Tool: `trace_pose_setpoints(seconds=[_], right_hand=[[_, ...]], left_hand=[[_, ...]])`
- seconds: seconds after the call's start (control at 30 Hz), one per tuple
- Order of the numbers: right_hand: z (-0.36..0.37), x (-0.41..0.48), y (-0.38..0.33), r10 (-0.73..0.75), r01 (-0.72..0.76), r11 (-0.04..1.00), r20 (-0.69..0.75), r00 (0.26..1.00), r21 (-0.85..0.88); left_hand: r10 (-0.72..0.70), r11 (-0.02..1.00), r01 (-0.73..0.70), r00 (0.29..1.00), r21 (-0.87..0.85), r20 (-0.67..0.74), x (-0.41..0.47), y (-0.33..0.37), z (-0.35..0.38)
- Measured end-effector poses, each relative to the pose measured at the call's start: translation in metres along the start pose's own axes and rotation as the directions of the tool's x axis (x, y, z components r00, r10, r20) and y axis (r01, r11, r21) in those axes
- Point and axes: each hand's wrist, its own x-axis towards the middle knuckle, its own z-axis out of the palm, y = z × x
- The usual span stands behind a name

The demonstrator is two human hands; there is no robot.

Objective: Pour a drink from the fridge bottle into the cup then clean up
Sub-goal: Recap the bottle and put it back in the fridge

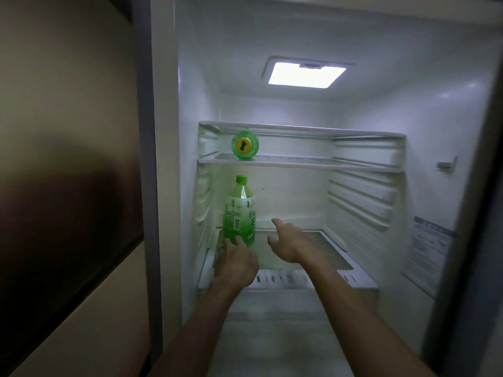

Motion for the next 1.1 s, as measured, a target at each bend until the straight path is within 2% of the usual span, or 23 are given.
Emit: trace_pose_setpoints(seconds=[0.1,0.33,0.53,0.67,0.8,0.9,1.1], right_hand=[[0.0,-0.033,-0.002,0.011,-0.012,0.999,-0.009,1.0,-0.035],[-0.011,-0.114,-0.017,0.025,-0.029,0.992,-0.034,0.999,-0.122],[-0.029,-0.182,-0.033,0.025,-0.023,0.993,0.018,1.0,-0.117],[-0.04,-0.237,-0.041,0.024,-0.023,0.996,0.019,1.0,-0.091],[-0.036,-0.296,-0.044,0.019,-0.016,0.997,0.034,0.999,-0.071],[-0.033,-0.34,-0.041,0.006,-0.005,0.999,0.023,1.0,-0.044],[-0.035,-0.425,-0.039,-0.017,0.023,0.997,0.077,0.997,-0.072]], left_hand=[[0.071,0.995,-0.072,0.997,0.069,0.016,-0.025,0.002,-0.009],[0.114,0.968,-0.116,0.993,0.221,0.022,-0.093,0.009,-0.038],[0.054,0.958,-0.071,0.996,0.277,0.068,-0.15,0.014,-0.065],[0.024,0.955,-0.038,0.998,0.293,0.051,-0.2,0.017,-0.082],[-0.013,0.967,0.007,1.0,0.253,0.024,-0.266,0.019,-0.094],[-0.034,0.952,0.026,0.999,0.306,0.022,-0.326,0.02,-0.102],[-0.126,0.966,0.109,0.99,0.234,0.063,-0.418,0.009,-0.111]])
